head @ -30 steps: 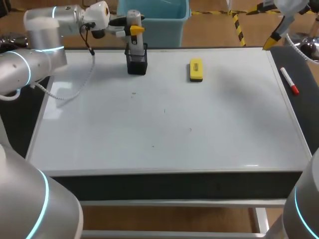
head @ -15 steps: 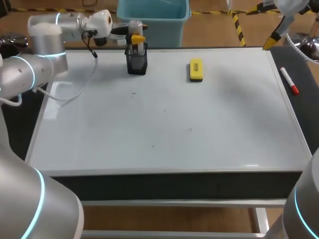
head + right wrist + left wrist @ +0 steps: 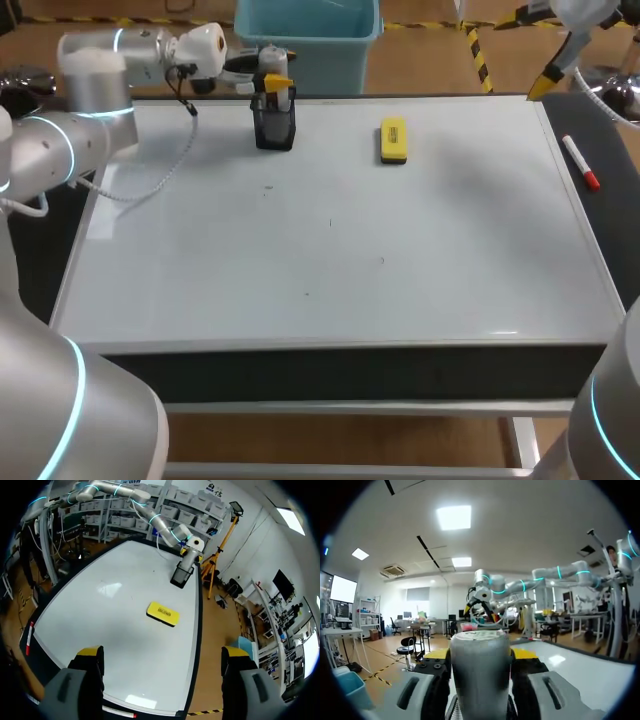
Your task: Pick up the inspection probe, press it on each red-marked spot on the whiteboard one by one, put down the probe, pick up the eraser, and wipe off all the red marks.
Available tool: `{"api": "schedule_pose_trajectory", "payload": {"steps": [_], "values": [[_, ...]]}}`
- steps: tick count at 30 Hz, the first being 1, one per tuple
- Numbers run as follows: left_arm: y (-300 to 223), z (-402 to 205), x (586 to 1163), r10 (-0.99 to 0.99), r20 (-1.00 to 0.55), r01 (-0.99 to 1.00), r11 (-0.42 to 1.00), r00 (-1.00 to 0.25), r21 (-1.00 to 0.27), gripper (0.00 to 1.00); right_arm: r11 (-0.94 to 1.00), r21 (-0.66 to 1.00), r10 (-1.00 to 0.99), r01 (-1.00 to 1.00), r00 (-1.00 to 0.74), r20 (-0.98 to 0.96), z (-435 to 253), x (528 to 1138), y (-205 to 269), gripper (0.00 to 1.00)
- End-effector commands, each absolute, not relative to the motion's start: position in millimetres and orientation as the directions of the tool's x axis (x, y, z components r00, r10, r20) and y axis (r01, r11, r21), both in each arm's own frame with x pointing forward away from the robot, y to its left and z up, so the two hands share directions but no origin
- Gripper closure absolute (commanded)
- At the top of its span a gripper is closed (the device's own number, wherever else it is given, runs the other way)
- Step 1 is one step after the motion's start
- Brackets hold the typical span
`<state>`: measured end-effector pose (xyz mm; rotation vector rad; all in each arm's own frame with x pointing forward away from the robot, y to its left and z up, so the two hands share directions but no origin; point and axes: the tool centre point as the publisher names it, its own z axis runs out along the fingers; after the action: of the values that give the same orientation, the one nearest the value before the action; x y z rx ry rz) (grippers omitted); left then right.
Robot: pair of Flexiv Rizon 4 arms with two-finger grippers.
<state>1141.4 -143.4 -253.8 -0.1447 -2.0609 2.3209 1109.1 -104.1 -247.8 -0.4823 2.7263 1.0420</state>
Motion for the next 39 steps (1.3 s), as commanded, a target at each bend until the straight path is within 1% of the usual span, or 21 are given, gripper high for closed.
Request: {"api": "schedule_pose_trajectory", "payload": {"steps": [1,8,16,19,30,39], "values": [[-141,-241,1140,0.084,-0.056,0.046,-0.107,-0.995,-0.993,0.00,0.703,0.612,-0.238,-0.363,-0.930,-0.279,-247,1110,-105,0.00],[-138,-223,1137,0.071,-0.075,0.068,-0.090,-0.995,-0.994,0.00,0.703,0.612,-0.238,-0.363,-0.930,-0.279,-247,1110,-105,0.00],[-125,-195,1128,-0.025,-0.096,0.095,0.033,-0.995,-0.995,0.00,0.703,0.612,-0.238,-0.363,-0.930,-0.279,-247,1110,-105,0.00],[-118,-190,1122,-0.058,-0.113,0.107,0.104,-0.992,-0.989,0.00,0.703,0.612,-0.238,-0.363,-0.930,-0.279,-247,1110,-105,0.00],[-87,-180,1102,-0.205,-0.127,0.059,0.310,-0.970,-0.949,0.00,0.703,0.612,-0.238,-0.363,-0.930,-0.279,-247,1110,-105,0.00],[-58,-172,1083,-0.281,-0.142,0.034,0.359,-0.949,-0.933,0.00,0.703,0.612,-0.238,-0.363,-0.930,-0.279,-247,1110,-105,0.00]]}}
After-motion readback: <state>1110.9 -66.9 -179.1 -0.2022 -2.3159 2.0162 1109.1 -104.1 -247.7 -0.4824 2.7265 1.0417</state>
